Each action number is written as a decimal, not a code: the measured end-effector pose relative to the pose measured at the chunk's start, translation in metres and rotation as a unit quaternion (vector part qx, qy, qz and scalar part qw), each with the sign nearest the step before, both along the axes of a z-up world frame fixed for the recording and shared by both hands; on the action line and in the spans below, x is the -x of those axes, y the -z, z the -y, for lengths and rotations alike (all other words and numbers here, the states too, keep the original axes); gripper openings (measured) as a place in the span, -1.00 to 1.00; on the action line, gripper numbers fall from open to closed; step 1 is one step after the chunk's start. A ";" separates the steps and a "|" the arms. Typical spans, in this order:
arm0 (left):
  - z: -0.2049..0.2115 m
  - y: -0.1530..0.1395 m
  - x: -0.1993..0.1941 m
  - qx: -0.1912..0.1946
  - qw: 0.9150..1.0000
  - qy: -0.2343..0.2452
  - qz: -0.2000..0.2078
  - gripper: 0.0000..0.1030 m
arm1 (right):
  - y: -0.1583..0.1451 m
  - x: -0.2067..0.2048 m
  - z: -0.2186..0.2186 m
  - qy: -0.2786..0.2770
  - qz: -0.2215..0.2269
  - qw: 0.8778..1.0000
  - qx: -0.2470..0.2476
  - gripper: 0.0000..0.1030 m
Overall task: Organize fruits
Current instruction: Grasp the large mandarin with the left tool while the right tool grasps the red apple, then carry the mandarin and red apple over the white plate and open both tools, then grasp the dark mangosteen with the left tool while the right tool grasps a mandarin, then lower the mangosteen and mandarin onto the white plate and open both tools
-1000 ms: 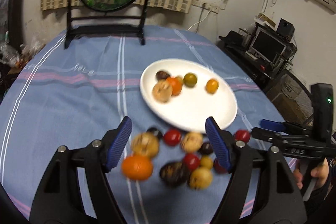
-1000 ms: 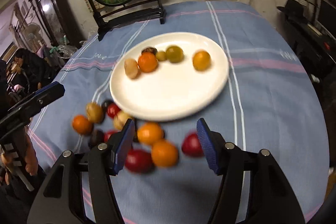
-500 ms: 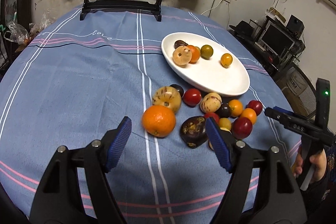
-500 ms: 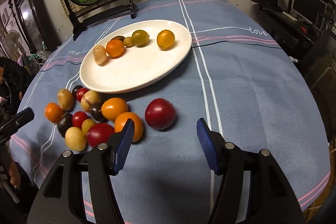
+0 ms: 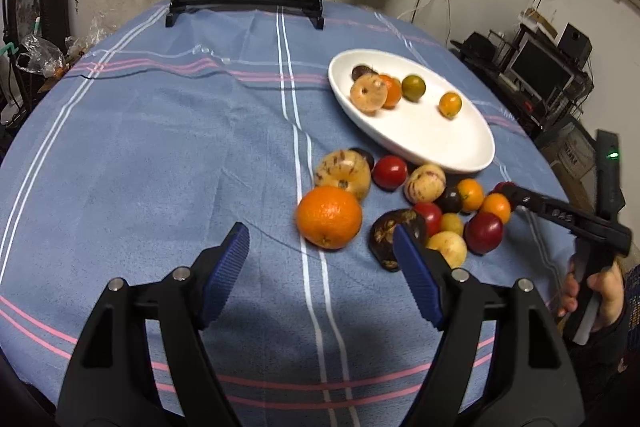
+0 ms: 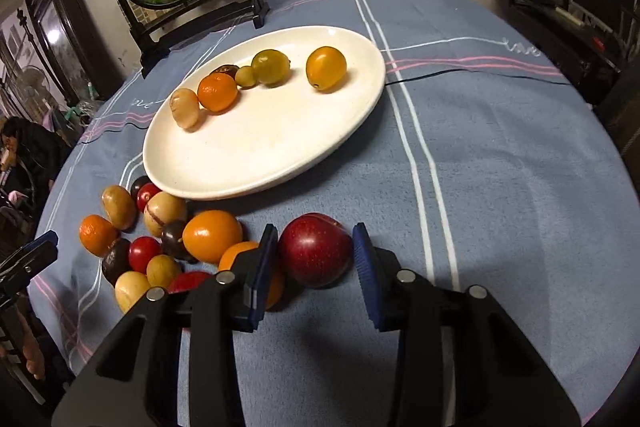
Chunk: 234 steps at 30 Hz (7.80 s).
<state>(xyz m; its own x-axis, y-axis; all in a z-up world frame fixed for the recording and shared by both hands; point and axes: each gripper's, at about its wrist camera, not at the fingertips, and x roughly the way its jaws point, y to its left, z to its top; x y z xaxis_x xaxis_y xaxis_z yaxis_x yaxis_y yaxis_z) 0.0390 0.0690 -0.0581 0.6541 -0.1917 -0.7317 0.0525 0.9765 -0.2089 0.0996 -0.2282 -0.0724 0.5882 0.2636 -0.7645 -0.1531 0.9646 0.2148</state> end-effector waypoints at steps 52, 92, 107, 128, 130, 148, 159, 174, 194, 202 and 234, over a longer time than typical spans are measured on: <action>0.057 -0.017 -0.050 0.014 0.997 0.080 -0.003 -0.11 | -0.016 0.047 -0.021 -0.047 0.016 0.999 0.020 -0.23; 0.108 -0.055 -0.269 -0.005 0.998 0.065 -0.018 0.34 | -0.038 -0.144 -0.053 -0.067 0.014 0.997 0.044 0.20; 0.051 -0.035 -0.048 -0.012 0.998 0.050 0.038 0.58 | -0.032 0.015 -0.012 -0.027 -0.013 0.999 -0.015 0.22; 0.017 0.017 0.003 -0.017 0.999 0.027 -0.025 0.58 | 0.007 0.033 -0.019 -0.034 -0.018 0.999 0.019 0.02; 0.022 0.022 0.000 -0.022 0.999 0.034 -0.034 0.58 | 0.012 0.027 -0.021 -0.041 -0.019 0.999 0.008 -0.16; 0.066 0.041 -0.035 -0.032 0.995 0.083 -0.036 0.00 | 0.003 0.040 0.000 -0.023 -0.020 0.999 -0.032 -0.21; 0.059 0.024 -0.017 0.004 0.997 0.080 -0.020 -0.19 | -0.008 0.050 -0.016 -0.046 -0.005 0.998 -0.030 -0.21; 0.059 -0.009 -0.022 0.012 0.996 0.091 0.008 -0.19 | -0.020 0.045 -0.031 -0.062 0.009 0.998 -0.025 -0.21; 0.131 -0.020 -0.198 -0.027 0.990 0.134 -0.036 -0.18 | -0.046 -0.143 -0.020 -0.030 0.026 0.999 0.014 -0.21; 0.137 -0.006 -0.214 -0.033 0.989 0.135 -0.049 -0.11 | -0.029 -0.180 -0.026 -0.038 0.014 0.999 0.029 -0.17; 0.023 0.004 -0.019 0.023 0.999 0.032 -0.009 0.41 | -0.010 0.027 -0.037 -0.045 -0.024 0.999 0.019 0.22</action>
<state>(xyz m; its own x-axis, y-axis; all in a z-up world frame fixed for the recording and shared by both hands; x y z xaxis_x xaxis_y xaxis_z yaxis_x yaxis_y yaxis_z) 0.0582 0.0458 -0.0621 0.6257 -0.2662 -0.7333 0.1102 0.9607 -0.2548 0.0726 -0.1915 -0.0624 0.5265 0.2834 -0.8015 -0.2301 0.9551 0.1866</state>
